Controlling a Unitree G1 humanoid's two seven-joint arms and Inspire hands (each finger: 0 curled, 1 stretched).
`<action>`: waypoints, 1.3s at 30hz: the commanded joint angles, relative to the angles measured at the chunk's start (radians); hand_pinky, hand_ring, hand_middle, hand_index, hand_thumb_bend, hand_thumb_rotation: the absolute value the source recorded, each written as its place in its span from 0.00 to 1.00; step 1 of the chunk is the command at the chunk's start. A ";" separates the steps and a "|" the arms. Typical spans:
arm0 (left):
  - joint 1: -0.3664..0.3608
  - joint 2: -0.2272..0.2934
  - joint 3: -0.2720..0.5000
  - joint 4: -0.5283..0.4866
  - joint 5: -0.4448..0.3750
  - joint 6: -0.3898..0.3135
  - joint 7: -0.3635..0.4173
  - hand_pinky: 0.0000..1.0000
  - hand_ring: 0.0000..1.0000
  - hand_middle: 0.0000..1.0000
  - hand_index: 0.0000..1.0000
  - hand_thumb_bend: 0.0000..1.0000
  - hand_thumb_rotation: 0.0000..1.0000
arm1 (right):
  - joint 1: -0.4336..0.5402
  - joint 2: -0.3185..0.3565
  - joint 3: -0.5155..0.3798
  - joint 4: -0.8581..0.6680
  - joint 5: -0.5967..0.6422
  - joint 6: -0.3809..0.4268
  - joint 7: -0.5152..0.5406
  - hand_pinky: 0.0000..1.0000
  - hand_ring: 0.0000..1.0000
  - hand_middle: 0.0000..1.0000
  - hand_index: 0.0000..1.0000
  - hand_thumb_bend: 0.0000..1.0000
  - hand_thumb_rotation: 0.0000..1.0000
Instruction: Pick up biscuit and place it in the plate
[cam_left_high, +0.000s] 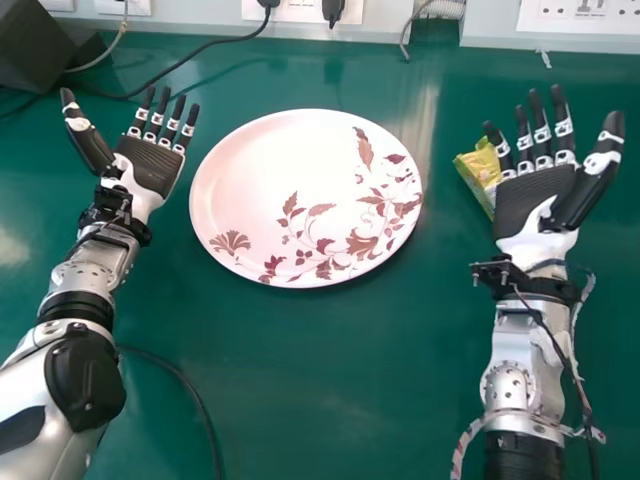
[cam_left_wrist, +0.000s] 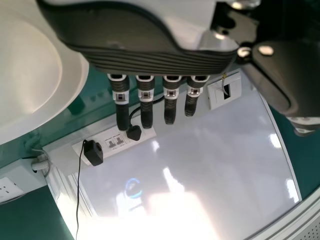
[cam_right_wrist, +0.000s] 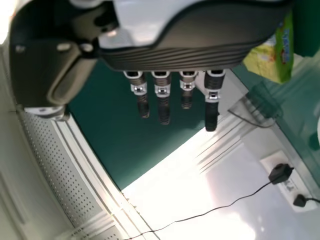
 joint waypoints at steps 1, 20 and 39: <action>-0.007 0.013 0.007 0.006 0.006 -0.008 -0.003 0.81 0.88 0.95 0.98 1.00 0.78 | 0.001 0.010 0.017 -0.035 -0.065 -0.031 -0.050 0.75 0.84 0.91 0.96 0.75 0.30; -0.006 0.004 0.009 -0.011 -0.002 0.002 -0.019 0.89 0.88 0.93 1.00 1.00 0.75 | 0.061 -0.005 0.188 -0.375 -0.738 0.123 -0.440 0.76 0.85 0.93 0.97 0.75 0.30; -0.011 0.009 0.013 -0.007 -0.003 0.002 -0.019 0.82 0.92 0.95 0.99 1.00 0.75 | 0.074 -0.042 0.316 -0.538 -1.153 0.357 -0.479 0.76 0.85 0.92 0.98 0.74 0.30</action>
